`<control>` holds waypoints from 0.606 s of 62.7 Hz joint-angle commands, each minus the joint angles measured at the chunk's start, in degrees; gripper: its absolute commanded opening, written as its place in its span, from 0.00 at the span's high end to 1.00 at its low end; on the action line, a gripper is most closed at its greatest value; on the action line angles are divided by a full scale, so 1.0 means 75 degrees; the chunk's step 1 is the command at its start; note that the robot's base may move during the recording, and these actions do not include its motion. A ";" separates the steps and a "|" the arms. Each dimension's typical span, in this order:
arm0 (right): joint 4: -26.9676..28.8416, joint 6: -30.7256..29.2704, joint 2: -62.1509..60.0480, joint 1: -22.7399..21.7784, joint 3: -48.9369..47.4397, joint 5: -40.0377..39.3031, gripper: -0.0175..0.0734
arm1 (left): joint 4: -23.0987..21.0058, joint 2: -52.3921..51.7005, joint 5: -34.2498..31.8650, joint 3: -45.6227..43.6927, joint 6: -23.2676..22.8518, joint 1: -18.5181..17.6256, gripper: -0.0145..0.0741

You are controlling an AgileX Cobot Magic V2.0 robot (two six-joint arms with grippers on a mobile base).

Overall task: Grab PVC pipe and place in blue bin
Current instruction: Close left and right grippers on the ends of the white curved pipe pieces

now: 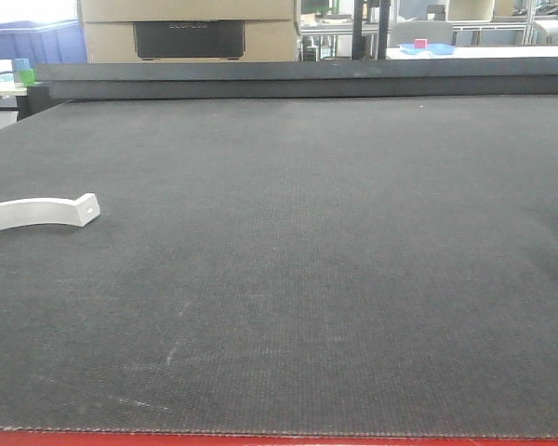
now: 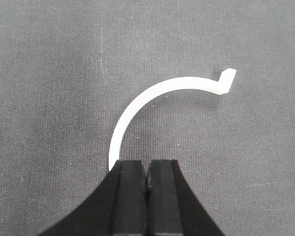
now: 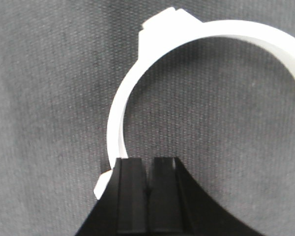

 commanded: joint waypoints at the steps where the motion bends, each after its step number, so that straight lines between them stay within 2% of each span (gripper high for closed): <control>1: -0.0085 0.0233 0.0052 0.0013 -0.0128 0.0143 0.99 | -0.0043 -0.0001 -0.0045 -0.0046 0.0000 0.0011 0.96; 10: -0.0085 0.0432 0.0277 0.0013 -0.0674 0.0541 0.99 | -0.0178 -0.0001 -0.0108 -0.0046 0.0000 0.0011 0.96; 13: -0.0102 0.0601 0.0361 0.0013 -0.0900 0.0586 0.96 | -0.0178 -0.0001 -0.0122 -0.0046 0.0000 0.0011 0.96; 17: -0.0102 0.0747 0.0483 0.0013 -0.1120 0.0586 0.89 | -0.0178 -0.0001 -0.0122 -0.0046 0.0000 0.0011 0.96; 25: -0.0088 0.0891 0.0778 0.0013 -0.1316 0.0540 0.60 | -0.0178 -0.0001 -0.0083 -0.0046 0.0000 0.0011 0.96; 27: -0.0088 0.0891 0.0849 0.0013 -0.1316 0.0495 0.55 | -0.0178 -0.0001 -0.0066 -0.0046 0.0000 0.0011 0.96; 31: -0.0088 0.1091 0.1015 0.0013 -0.1316 0.0365 0.49 | -0.0178 -0.0001 -0.0014 -0.0046 0.0000 0.0011 0.96; 38: -0.0012 0.1276 0.1173 0.0013 -0.1316 0.0012 0.49 | -0.0178 -0.0001 0.0095 -0.0046 0.0000 0.0011 0.96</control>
